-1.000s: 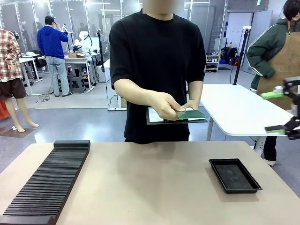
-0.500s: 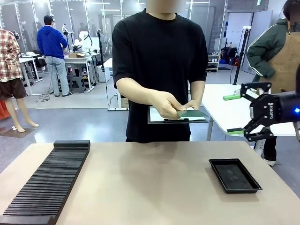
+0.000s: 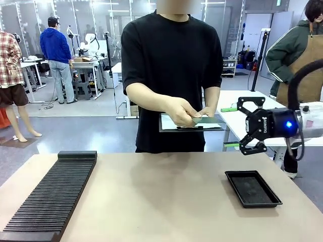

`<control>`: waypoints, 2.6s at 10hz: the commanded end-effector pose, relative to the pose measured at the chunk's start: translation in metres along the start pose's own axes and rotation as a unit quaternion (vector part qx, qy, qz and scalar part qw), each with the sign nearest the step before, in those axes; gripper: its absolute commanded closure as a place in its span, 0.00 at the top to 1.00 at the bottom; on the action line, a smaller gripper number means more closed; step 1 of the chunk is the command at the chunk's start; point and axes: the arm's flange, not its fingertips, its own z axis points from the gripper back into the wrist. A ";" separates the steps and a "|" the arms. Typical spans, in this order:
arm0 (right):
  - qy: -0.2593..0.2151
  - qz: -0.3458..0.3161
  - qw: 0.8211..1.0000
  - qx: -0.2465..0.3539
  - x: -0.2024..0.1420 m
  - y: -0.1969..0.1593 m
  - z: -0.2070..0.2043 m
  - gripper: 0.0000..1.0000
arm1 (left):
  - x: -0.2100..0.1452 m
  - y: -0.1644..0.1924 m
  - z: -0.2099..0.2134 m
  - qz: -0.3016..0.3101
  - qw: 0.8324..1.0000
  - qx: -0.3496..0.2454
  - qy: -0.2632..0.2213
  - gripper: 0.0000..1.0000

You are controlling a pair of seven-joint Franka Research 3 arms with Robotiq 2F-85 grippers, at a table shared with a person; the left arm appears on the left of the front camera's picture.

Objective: Inspect the PCB.
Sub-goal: Pick up the Blank PCB that the human is holding, then place the Blank PCB in the ESD tray.

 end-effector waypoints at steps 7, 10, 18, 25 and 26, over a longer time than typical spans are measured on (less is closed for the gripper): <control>0.041 -0.003 0.998 0.040 0.018 0.010 -0.032 0.70 | 0.000 -0.002 -0.001 -0.001 1.000 0.002 0.003 1.00; 0.050 0.000 0.998 0.049 0.016 0.010 -0.034 0.02 | 0.000 -0.002 -0.001 -0.001 1.000 0.002 0.003 1.00; 0.049 -0.007 0.998 0.050 0.018 0.007 -0.035 0.00 | 0.000 -0.002 -0.001 -0.001 1.000 0.002 0.003 1.00; 0.046 -0.011 0.998 0.041 0.013 0.007 -0.032 0.00 | 0.000 -0.002 -0.001 -0.001 1.000 0.002 0.003 1.00; 0.046 -0.011 0.998 0.041 0.013 0.007 -0.032 0.00 | 0.000 -0.002 -0.001 -0.001 1.000 0.002 0.003 1.00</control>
